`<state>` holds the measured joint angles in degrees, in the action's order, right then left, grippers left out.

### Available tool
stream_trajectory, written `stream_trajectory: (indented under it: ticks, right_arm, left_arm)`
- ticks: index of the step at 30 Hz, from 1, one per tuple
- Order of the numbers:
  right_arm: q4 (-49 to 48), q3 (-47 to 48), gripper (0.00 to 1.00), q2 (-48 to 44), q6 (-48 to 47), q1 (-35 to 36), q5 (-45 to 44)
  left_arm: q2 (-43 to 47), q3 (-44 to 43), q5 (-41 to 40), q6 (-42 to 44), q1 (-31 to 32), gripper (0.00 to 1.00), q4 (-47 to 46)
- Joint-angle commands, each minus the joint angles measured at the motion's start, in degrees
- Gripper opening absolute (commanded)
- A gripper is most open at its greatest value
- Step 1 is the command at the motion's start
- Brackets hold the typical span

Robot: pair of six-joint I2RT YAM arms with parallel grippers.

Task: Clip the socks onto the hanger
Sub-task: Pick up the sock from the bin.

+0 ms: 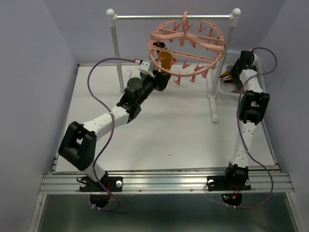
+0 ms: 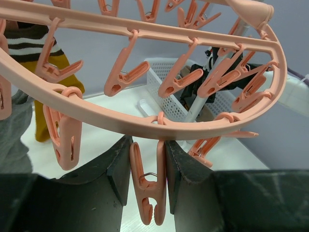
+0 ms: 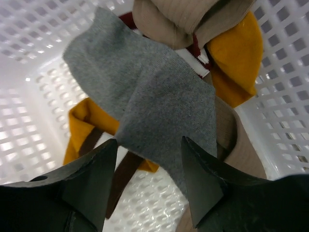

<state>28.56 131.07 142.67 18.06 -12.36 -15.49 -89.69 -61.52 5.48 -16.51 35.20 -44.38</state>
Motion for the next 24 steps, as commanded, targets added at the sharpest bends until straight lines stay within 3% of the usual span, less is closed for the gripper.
stream_trajectory:
  ticks: [1, 3, 4, 7, 9, 13, 24]
  right_arm:
    - [-2.19, 3.41, 0.6, 2.26, 0.66, -0.12, -2.09]
    - [-2.19, 2.8, 0.53, 2.52, 0.66, -0.12, -2.27]
    - [-2.1, 2.62, 0.42, 2.44, 0.48, -0.12, -2.53]
    - [-2.63, 1.22, 0.22, 0.6, 0.05, -0.12, -3.94]
    - [-4.2, -0.01, 0.18, -1.85, -0.75, -0.12, -4.38]
    - [-6.23, -3.35, 0.01, -6.25, -1.1, -0.12, -3.95]
    - [-14.76, -20.05, 0.01, -25.49, -1.45, -0.12, 2.3]
  left_arm:
    - [-0.22, -3.7, -2.49, 0.34, 0.13, 0.0, -2.47]
    - [-0.4, -4.13, -2.66, 0.52, 0.04, 0.0, -2.38]
    - [-0.66, -4.22, -2.84, 0.69, 0.13, 0.0, -2.29]
    - [-0.92, -4.58, -2.75, 0.78, 0.04, 0.0, -2.2]
    - [-1.01, -4.66, -2.66, 0.69, 0.04, 0.0, -2.29]
    - [-1.19, -4.58, -3.19, 0.52, 0.04, 0.0, -2.29]
    - [-1.71, -4.75, -3.28, 0.08, 0.04, 0.0, -2.29]
